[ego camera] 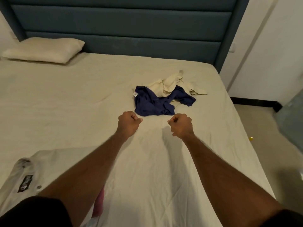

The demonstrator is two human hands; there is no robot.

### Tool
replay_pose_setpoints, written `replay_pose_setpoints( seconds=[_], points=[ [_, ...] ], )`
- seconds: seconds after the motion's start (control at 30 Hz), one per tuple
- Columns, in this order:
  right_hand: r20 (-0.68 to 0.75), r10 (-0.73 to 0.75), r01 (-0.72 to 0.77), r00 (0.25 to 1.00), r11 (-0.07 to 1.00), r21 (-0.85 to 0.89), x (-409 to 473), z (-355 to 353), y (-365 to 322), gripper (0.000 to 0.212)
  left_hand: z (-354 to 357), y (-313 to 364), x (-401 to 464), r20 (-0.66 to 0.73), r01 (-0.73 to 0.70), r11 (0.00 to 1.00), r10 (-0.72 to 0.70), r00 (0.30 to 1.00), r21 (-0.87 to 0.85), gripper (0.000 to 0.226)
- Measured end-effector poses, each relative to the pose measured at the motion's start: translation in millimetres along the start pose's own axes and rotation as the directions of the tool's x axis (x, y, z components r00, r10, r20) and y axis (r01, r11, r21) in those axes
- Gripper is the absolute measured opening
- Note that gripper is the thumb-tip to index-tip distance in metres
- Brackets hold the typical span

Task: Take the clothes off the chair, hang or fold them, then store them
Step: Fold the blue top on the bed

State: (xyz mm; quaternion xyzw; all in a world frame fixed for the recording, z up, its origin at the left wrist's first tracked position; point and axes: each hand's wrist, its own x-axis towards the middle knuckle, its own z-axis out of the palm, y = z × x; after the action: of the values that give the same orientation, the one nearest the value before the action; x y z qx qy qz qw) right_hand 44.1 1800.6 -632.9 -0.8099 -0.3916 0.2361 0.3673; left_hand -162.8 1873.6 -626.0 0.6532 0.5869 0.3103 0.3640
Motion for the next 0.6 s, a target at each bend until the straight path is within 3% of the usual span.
replay_pose_setpoints(
  seconds=[0.13,0.27,0.37,0.43,0.53,0.6],
  points=[
    [0.031,-0.136,0.140,0.990,0.967,-0.214,34,-3,2,0.013,13,1,14,-0.034,0.025,0.999,-0.026,0.999,-0.033,0.022],
    [0.066,-0.192,0.204,0.979,0.930,-0.305,70,10,1,0.006,32,4,24,-0.027,0.054,0.996,-0.056,0.998,-0.069,0.022],
    [0.320,-0.245,0.359,0.915,0.857,-0.371,89,36,5,0.023,39,9,27,-0.025,0.073,0.992,-0.075,0.997,-0.104,0.022],
    [0.475,-0.193,0.418,0.858,0.799,-0.432,93,55,6,0.041,42,12,24,-0.012,0.073,0.992,-0.074,0.997,-0.106,0.021],
    [0.342,-0.228,0.347,0.912,0.872,-0.344,86,64,5,0.027,50,12,21,0.033,0.142,0.977,-0.139,0.990,-0.157,0.021],
    [0.258,-0.295,0.354,0.920,0.907,-0.227,58,57,9,0.016,58,8,16,0.087,0.253,0.913,-0.238,0.967,-0.320,0.025]
  ],
)
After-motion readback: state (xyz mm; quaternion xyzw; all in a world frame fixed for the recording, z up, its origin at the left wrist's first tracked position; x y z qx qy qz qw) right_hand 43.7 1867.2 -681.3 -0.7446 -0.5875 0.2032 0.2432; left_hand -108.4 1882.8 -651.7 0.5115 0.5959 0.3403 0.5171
